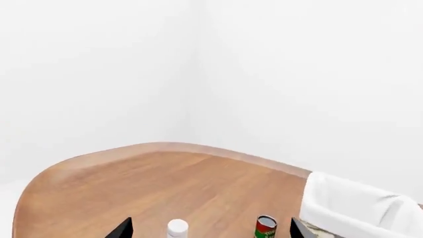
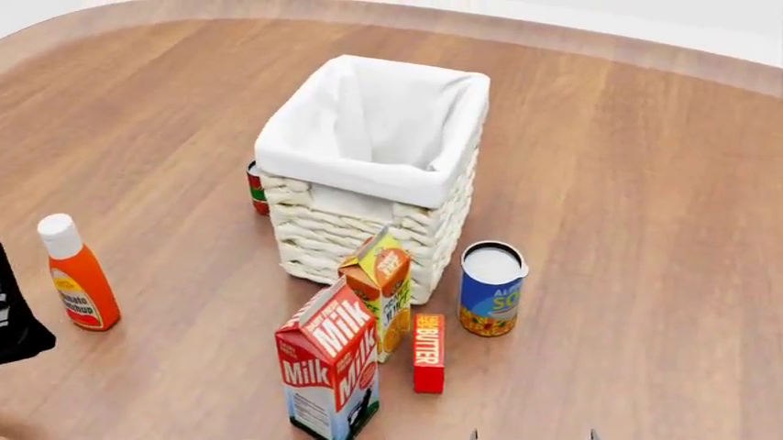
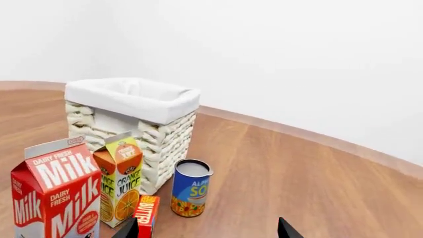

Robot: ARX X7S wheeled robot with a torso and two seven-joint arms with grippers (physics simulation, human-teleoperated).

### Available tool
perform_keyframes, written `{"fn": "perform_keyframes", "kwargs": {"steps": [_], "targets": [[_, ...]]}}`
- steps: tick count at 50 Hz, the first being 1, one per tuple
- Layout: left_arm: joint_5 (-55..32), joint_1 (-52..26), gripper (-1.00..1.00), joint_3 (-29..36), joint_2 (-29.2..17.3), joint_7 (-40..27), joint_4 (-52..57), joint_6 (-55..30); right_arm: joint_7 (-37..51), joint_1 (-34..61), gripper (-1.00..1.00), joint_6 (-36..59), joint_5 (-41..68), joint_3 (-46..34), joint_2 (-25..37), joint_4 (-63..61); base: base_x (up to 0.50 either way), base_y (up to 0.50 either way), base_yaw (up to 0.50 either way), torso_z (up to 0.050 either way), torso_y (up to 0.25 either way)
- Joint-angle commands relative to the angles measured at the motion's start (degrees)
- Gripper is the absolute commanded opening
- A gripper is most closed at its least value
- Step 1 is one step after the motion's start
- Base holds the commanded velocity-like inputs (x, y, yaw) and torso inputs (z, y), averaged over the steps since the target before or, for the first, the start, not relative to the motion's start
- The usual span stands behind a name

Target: Pick up the butter and put it in the basket.

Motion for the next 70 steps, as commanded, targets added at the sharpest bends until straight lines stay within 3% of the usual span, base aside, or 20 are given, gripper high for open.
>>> {"fn": "perform_keyframes", "kwargs": {"steps": [1, 19, 63, 70], "targets": [[-1.8, -1.1, 1.00, -1.8, -0.5, -0.3, 0.6, -1.1, 1.4, -0.8, 1.00, 1.5, 0.1, 0.3, 0.1, -2.0, 0.00, 0.00, 0.00, 0.000, 0.000], [-3.2, -1.7, 1.00, -2.5, -0.7, -1.1, 0.3, -1.7, 3.1, -0.3, 1.00, 5.6, -0.7, -0.5, 1.1, -3.0, 0.45, 0.09, 0.00, 0.000, 0.000], [-5.3, -1.2, 1.00, -2.8, -1.2, -1.5, 1.5, -0.9, 5.7, -0.5, 1.00, 4.9, -0.8, -2.5, 3.2, -5.4, 0.05, 0.02, 0.00, 0.000, 0.000], [-5.5, -1.1, 1.00, -2.7, -1.5, -1.3, 1.6, -0.6, 6.1, -0.6, 1.00, 5.2, -0.7, -2.6, 3.4, -5.8, 0.00, 0.00, 0.00, 0.000, -0.250]]}}
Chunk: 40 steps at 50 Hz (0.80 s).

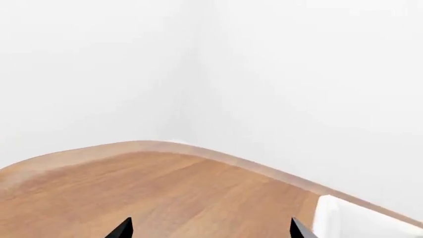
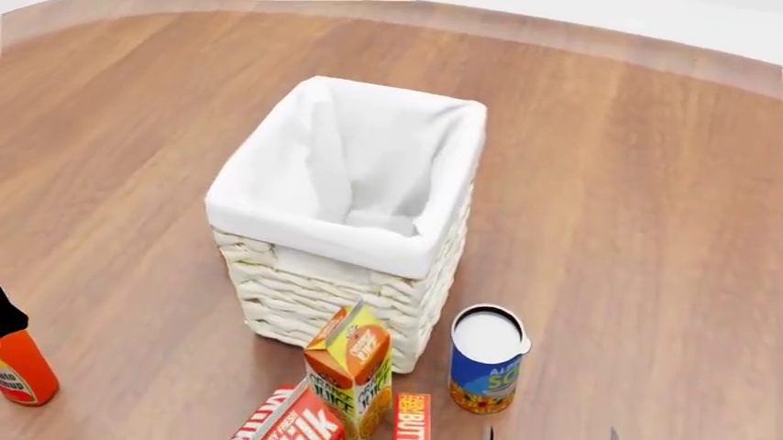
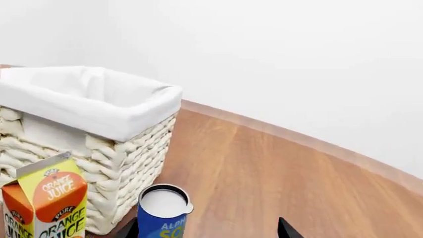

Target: Pick up the butter and put it in the basket.

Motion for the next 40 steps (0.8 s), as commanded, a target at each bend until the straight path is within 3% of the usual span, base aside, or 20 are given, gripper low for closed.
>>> {"fn": "perform_keyframes", "kwargs": {"steps": [1, 25, 30, 33, 40], "targets": [[-0.3, 0.1, 1.00, 0.0, -0.2, 0.0, 0.0, 0.5, 0.6, -0.1, 1.00, 0.2, 0.1, -0.2, 0.4, -0.4, 0.00, 0.00, 0.00, 0.000, -0.250], [-1.2, -0.3, 1.00, -0.2, -0.5, -0.8, -0.3, 0.0, 1.3, 0.2, 1.00, 0.7, 0.5, -0.8, 0.9, -0.4, 0.00, 0.00, 0.00, 0.000, -0.250], [-1.5, -0.1, 1.00, -0.2, -0.5, -1.2, -0.1, -0.2, 1.6, -0.3, 1.00, 0.2, 0.6, -0.9, 1.1, -0.5, 0.00, 0.00, 0.00, 0.000, -0.086], [-1.6, 0.3, 1.00, -0.1, -0.5, -1.6, 0.4, -0.7, 1.8, -2.1, 1.00, -1.8, 0.9, -0.8, 1.4, 0.1, 0.00, 0.00, 0.00, 0.000, 0.000], [-3.3, 3.0, 1.00, -1.7, -0.9, -3.2, 4.1, -2.8, 0.0, -8.3, 1.00, -16.2, 3.0, -2.1, 2.3, 4.8, 0.00, 0.00, 0.00, 0.000, 0.000]]}}
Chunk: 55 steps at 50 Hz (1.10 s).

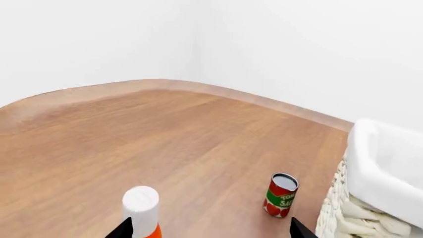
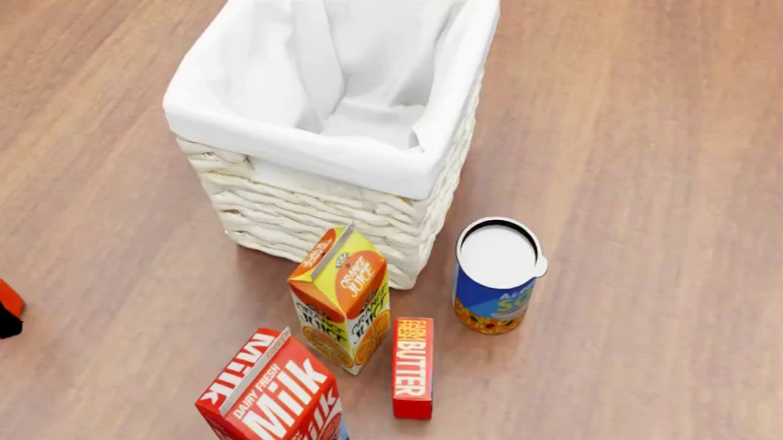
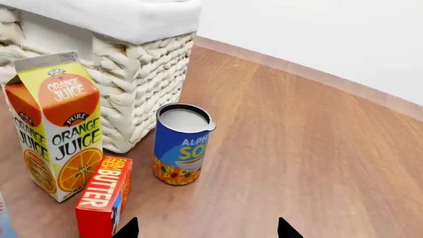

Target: Pick up the butter and put it in the basket.

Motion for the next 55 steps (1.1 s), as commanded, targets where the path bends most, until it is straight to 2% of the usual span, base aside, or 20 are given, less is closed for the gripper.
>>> {"fn": "perform_keyframes", "kwargs": {"steps": [1, 6, 22, 55], "targets": [[-1.7, 2.7, 1.00, -1.3, -0.4, -1.7, 3.6, -2.0, -1.3, -5.2, 1.00, -11.8, 1.1, -1.8, 0.9, 4.1, 0.00, 0.00, 0.00, 0.000, 0.000], [-3.3, 3.9, 1.00, -2.5, -1.0, -2.3, 6.0, -3.3, -2.9, -3.1, 1.00, -13.8, 0.5, -4.4, 0.2, 7.5, 0.00, 0.00, 0.00, 0.000, 0.000], [-3.7, 3.4, 1.00, -2.8, -1.4, -2.8, 5.6, -3.3, -5.3, 6.2, 1.00, -8.0, 0.5, -6.7, -1.2, 7.6, 0.00, 0.00, 0.00, 0.000, 0.000], [-5.7, 3.0, 1.00, -4.0, -2.1, -4.3, 6.2, -4.1, -6.9, 11.3, 1.00, -8.1, 4.1, -8.2, -2.5, 12.4, 0.00, 0.00, 0.00, 0.000, 0.000]]}}
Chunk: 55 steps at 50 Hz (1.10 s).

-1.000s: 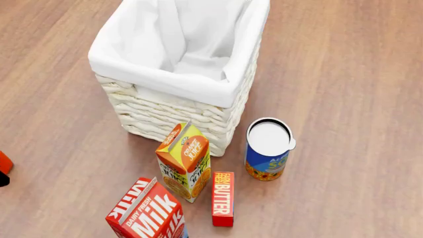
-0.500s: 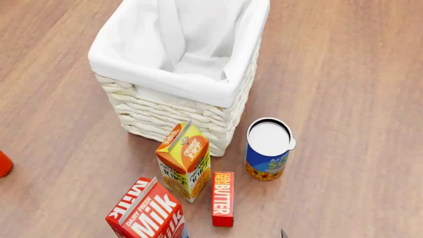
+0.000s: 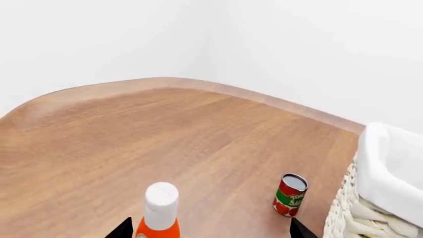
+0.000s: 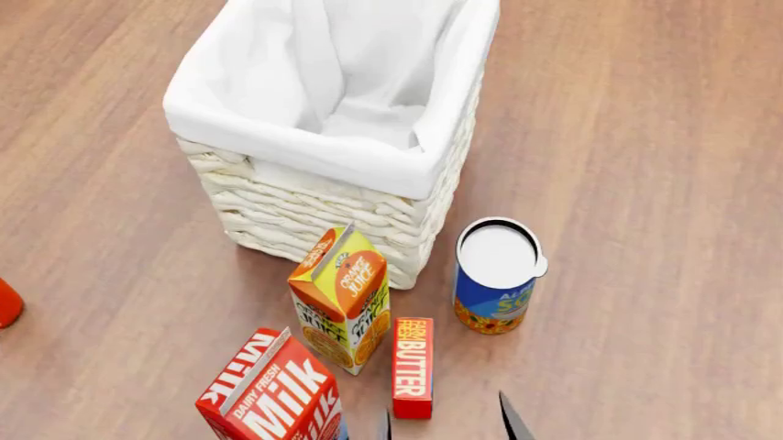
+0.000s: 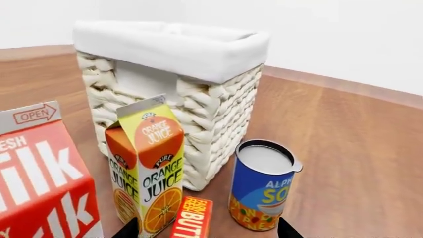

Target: Pick up the butter and put it in the basket.

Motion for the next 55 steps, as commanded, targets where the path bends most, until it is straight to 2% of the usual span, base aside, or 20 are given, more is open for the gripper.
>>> {"fn": "perform_keyframes", "kwargs": {"steps": [1, 25, 40, 55], "targets": [[-0.8, 0.0, 1.00, -0.5, -0.3, -0.6, 0.5, -0.5, -0.8, 1.3, 1.00, -0.5, 1.4, -0.9, -0.5, 2.6, 0.00, 0.00, 0.00, 0.000, 0.000], [-2.5, 0.8, 1.00, -1.5, -0.6, -1.8, 2.4, -0.9, -0.5, 4.0, 1.00, 0.1, 3.0, -0.9, -0.8, 8.1, 0.00, 0.00, 0.00, 0.000, 0.000], [-3.1, 1.9, 1.00, -1.4, -0.5, -2.5, 3.9, -1.0, -1.2, 6.8, 1.00, 7.0, 4.7, -1.2, 0.0, 6.3, 0.00, 0.00, 0.00, 0.000, 0.000], [-4.5, 1.7, 1.00, -2.0, -0.8, -3.8, 5.1, -1.8, -2.8, 9.6, 1.00, 9.6, 5.5, -2.4, 0.3, 7.0, 0.00, 0.00, 0.00, 0.000, 0.000]]}}
